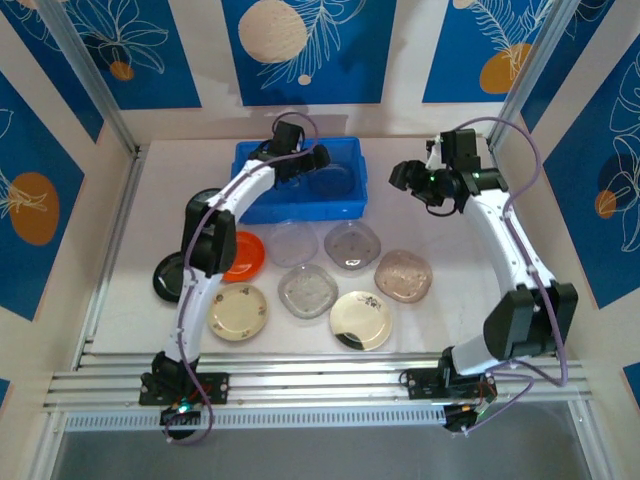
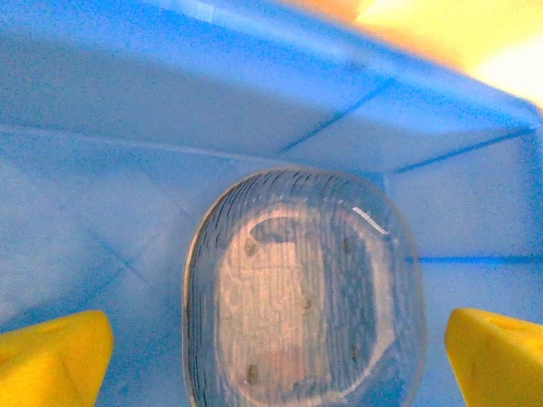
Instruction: Place the plates into the plastic bin on the countertop
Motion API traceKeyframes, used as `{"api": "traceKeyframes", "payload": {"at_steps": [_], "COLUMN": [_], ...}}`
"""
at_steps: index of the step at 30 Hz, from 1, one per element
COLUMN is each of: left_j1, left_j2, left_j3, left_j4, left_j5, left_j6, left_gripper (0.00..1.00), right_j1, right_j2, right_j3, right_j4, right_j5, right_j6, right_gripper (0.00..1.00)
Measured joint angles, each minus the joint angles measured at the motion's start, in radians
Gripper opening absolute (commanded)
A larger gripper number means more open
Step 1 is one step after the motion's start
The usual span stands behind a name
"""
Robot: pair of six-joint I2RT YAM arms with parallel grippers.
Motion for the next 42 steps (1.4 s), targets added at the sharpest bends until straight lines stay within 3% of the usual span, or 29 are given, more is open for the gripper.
{"api": "traceKeyframes", "payload": {"at_steps": [6,12,21,28,33,38,42], "left_j1": [-0.031,-0.131,-0.288,-0.377,-0.449,-0.537,-0.595], "left_j2": [-0.188,-0.423,-0.658,-0.879,-1.012,-1.029,-0.982], "left_j3": [-0.040,-0.175,-0.544,-0.845,-0.980,-1.098,-1.149], "left_j4": [-0.062,-0.095,-0.143,-0.176,-0.201,-0.191,-0.181], "left_j5": [-0.094,-0.140,-0.129,-0.116,-0.092,-0.036,0.023], "left_j6": [0.072,0.129,0.154,0.138,0.047,-0.089,-0.166], "left_gripper": [1.00,1.00,0.97,0.81,0.70,0.56,0.52], "right_j1": [0.058,0.135,0.192,0.225,0.234,0.240,0.242], "right_j2": [-0.167,-0.290,-0.395,-0.457,-0.471,-0.467,-0.464], "right_j3": [-0.161,-0.333,-0.534,-0.682,-0.706,-0.706,-0.706], "right_j4": [-0.026,-0.085,-0.137,-0.135,-0.135,-0.134,-0.134], "right_j5": [0.023,0.040,0.034,0.010,0.000,-0.011,-0.015], "right_j6": [0.000,0.006,0.052,0.113,0.128,0.135,0.135], "right_gripper": [0.58,0.57,0.55,0.52,0.51,0.50,0.49]}}
